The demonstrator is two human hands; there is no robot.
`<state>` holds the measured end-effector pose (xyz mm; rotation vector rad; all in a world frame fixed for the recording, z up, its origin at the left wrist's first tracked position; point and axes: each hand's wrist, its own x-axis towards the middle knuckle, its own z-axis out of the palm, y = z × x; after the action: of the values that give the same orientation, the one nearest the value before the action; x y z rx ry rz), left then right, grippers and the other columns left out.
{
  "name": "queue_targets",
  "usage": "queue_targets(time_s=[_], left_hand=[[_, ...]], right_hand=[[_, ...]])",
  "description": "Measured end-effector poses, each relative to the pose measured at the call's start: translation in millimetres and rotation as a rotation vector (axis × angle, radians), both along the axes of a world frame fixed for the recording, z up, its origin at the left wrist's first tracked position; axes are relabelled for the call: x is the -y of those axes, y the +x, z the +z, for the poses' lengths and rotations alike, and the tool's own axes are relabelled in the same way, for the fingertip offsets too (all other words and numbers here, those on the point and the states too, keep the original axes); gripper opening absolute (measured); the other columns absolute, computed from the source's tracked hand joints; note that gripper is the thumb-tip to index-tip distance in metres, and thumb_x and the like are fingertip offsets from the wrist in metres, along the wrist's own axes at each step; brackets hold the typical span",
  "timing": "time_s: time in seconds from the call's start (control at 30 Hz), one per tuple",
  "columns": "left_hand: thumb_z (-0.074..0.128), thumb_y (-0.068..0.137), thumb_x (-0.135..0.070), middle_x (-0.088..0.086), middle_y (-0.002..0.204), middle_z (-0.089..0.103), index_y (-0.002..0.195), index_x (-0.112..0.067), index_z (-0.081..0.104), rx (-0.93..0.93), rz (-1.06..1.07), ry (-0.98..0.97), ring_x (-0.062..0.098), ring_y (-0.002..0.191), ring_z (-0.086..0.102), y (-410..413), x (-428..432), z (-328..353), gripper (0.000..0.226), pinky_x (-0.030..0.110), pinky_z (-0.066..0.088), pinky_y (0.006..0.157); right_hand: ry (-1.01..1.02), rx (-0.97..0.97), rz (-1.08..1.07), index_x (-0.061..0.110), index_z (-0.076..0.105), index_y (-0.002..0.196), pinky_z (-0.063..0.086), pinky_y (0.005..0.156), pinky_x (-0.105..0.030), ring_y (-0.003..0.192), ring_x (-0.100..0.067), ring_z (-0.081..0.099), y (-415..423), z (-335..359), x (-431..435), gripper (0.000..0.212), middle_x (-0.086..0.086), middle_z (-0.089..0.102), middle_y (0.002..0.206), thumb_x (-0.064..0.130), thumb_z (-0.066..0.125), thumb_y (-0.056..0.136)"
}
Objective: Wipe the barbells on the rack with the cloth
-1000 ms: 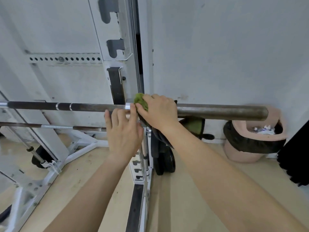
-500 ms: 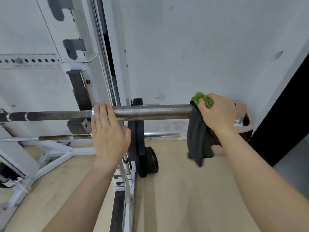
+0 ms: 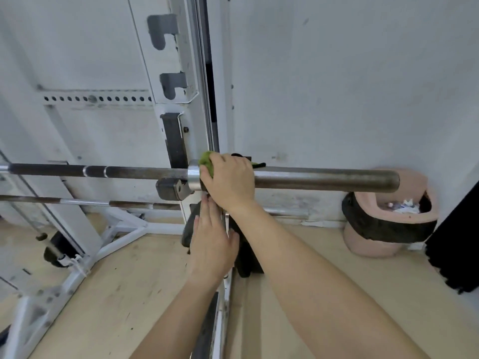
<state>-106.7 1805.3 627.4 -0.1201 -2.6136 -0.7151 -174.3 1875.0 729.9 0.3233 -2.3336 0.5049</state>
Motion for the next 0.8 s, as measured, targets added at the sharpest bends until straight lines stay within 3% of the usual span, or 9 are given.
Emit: queue_targets(time_s=[0.1,0.2,0.3,0.4,0.47,0.57,0.63,0.73,0.8], left_hand=[[0.056,0.091,-0.032,0.000,0.157,0.039,0.158,-0.023,0.020,0.033,0.003,0.299,0.020,0.142,0.041,13,15,14,0.076,0.048,0.047,0.107],[0.065,0.083,-0.048,-0.010,0.141,0.052,0.153,-0.033,0.027,0.013,-0.014,0.313,0.014,0.128,0.051,31,22,34,0.081,0.042,0.056,0.095],[0.074,0.073,-0.054,-0.013,0.120,0.062,0.137,-0.037,0.040,0.087,0.023,0.500,0.012,0.109,0.063,57,17,43,0.074,0.040,0.059,0.085],[0.069,0.082,-0.042,-0.005,0.097,0.071,0.109,-0.032,0.057,0.227,0.143,0.767,0.021,0.088,0.070,98,17,46,0.031,0.050,0.061,0.078],[0.066,0.088,-0.027,0.006,0.093,0.072,0.101,-0.027,0.060,0.261,0.222,1.026,0.026,0.081,0.070,128,25,42,0.014,0.052,0.061,0.076],[0.069,0.086,-0.025,0.009,0.108,0.072,0.119,-0.021,0.057,0.175,0.295,1.227,0.024,0.099,0.070,178,47,42,0.036,0.046,0.058,0.090],[0.068,0.092,-0.009,0.003,0.112,0.067,0.137,-0.025,0.042,0.124,0.288,1.272,0.022,0.106,0.067,214,67,47,0.054,0.043,0.055,0.095],[0.063,0.084,0.006,0.007,0.116,0.067,0.146,-0.036,0.033,0.093,0.278,1.180,0.024,0.107,0.067,273,106,59,0.081,0.042,0.056,0.094],[0.060,0.079,0.009,0.009,0.123,0.063,0.142,-0.036,0.045,0.072,0.316,1.121,0.025,0.111,0.064,311,134,67,0.079,0.041,0.055,0.096]], right_hand=[[-0.145,-0.033,0.060,0.015,0.070,0.100,0.043,0.064,-0.031,0.070,-0.022,0.064,12,7,-8,0.029,0.002,0.067,0.077,0.041,0.056,0.101],[-0.419,0.037,0.229,0.016,0.065,0.103,0.040,0.056,-0.024,0.064,-0.011,0.057,43,21,-15,0.030,0.010,0.059,0.073,0.042,0.051,0.104],[-0.741,0.219,0.532,0.016,0.067,0.096,0.053,0.072,-0.034,0.077,-0.016,0.064,86,37,-14,0.027,-0.004,0.067,0.080,0.039,0.054,0.104],[-0.907,0.387,0.644,0.025,0.071,0.093,0.057,0.088,-0.041,0.092,-0.017,0.069,120,33,-13,0.021,-0.001,0.073,0.090,0.038,0.057,0.102],[-0.929,0.422,0.634,0.030,0.073,0.095,0.058,0.092,-0.045,0.096,-0.019,0.070,138,21,-9,0.020,0.000,0.075,0.094,0.041,0.058,0.101],[-0.933,0.535,0.603,0.033,0.072,0.098,0.055,0.095,-0.042,0.100,-0.019,0.068,171,2,9,0.022,-0.001,0.073,0.099,0.043,0.054,0.102],[-0.903,0.643,0.585,0.021,0.069,0.106,0.050,0.089,-0.036,0.099,-0.019,0.064,197,-9,29,0.030,-0.005,0.070,0.102,0.040,0.047,0.106],[-0.757,0.814,0.608,0.018,0.064,0.102,0.047,0.082,-0.034,0.099,-0.020,0.062,234,-23,72,0.030,0.001,0.066,0.097,0.038,0.042,0.109],[-0.700,0.911,0.677,0.016,0.069,0.106,0.052,0.086,-0.037,0.100,-0.022,0.066,261,-30,106,0.034,0.000,0.070,0.100,0.038,0.043,0.108]])
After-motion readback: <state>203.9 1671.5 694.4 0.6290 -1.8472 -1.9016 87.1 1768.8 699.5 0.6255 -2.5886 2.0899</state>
